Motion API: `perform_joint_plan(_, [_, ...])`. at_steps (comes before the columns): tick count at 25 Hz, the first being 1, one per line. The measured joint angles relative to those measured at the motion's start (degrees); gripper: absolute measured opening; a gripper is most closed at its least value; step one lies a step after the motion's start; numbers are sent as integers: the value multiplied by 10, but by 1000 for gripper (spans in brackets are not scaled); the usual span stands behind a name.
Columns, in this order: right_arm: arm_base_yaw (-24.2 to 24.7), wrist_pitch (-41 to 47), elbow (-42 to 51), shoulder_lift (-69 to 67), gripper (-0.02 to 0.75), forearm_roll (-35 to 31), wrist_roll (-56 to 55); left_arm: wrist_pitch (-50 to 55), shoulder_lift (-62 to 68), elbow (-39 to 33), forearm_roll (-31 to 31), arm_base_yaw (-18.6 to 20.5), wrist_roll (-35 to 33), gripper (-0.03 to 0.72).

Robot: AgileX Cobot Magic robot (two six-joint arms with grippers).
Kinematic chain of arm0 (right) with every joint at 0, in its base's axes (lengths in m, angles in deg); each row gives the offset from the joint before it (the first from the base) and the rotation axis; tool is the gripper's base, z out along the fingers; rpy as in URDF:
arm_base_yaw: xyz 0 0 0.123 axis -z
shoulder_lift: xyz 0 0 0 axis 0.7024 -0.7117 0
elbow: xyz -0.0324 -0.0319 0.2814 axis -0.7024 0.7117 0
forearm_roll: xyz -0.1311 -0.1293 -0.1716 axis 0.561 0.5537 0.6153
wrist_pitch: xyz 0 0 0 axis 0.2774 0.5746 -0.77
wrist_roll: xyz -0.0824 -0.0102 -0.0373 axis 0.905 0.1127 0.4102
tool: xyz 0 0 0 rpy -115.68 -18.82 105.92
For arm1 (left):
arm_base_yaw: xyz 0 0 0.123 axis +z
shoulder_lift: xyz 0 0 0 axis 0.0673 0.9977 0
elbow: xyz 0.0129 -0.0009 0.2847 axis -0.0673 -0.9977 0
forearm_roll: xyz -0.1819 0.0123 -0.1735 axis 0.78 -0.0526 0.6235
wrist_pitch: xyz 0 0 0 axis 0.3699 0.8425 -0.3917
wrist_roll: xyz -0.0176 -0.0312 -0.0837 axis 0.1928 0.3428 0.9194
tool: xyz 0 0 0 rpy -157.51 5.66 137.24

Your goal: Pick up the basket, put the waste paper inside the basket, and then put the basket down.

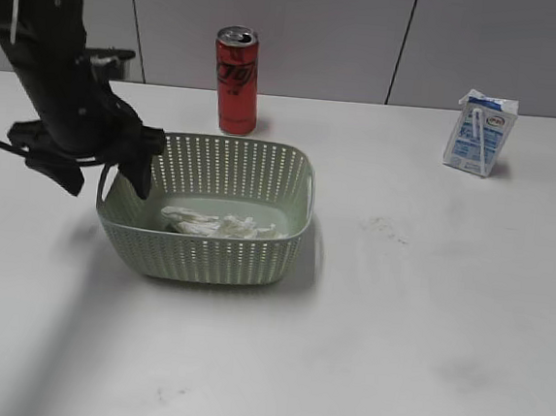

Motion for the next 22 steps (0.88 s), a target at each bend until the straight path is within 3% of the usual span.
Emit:
perform_joint_plan(7, [0, 0, 1, 0, 571, 49, -53, 126, -87, 101, -5, 82, -102, 678])
perform_joint_plan(13, [0, 0, 1, 0, 571, 69, -55, 198, -186, 109, -8, 190, -144, 662])
perform_joint_plan(17, [0, 0, 1, 0, 571, 70, -55, 204, -309, 52, -5, 204, -150, 636])
perform_joint_plan(22, [0, 0, 1, 0, 569, 70, -55, 198, -524, -93, 16, 204, -169, 607])
